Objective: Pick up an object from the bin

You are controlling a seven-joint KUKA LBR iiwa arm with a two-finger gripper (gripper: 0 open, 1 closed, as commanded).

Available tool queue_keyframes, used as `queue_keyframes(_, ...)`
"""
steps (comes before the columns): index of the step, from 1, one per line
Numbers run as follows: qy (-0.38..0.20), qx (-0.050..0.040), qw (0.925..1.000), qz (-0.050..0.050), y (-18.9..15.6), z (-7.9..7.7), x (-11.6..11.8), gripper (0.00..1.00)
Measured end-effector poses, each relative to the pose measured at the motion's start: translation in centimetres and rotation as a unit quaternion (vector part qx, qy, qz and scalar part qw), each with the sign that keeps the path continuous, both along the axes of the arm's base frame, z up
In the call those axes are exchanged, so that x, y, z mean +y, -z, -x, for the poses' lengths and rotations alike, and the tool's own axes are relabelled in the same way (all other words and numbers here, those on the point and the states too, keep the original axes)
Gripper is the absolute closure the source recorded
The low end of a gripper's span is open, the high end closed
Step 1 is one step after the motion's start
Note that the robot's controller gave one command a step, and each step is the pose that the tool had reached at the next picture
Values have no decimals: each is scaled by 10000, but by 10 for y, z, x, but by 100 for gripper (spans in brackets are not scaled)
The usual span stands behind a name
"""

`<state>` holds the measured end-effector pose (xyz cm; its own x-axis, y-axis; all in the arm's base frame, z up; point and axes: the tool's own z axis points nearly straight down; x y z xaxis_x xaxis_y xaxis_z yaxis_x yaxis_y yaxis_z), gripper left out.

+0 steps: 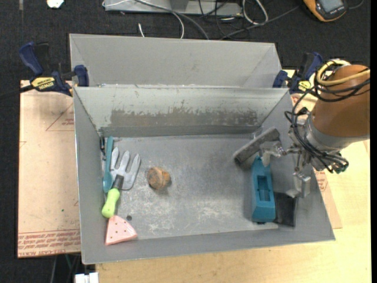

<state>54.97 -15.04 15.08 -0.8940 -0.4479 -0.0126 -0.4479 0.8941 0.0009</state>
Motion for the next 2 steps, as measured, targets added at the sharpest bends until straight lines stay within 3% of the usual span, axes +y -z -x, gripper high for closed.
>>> queue_keyframes(1,185,-25,9998,8,-21,1,-2,0)
queue_keyframes(2,257,-32,9997,-3,11,28,15,0)
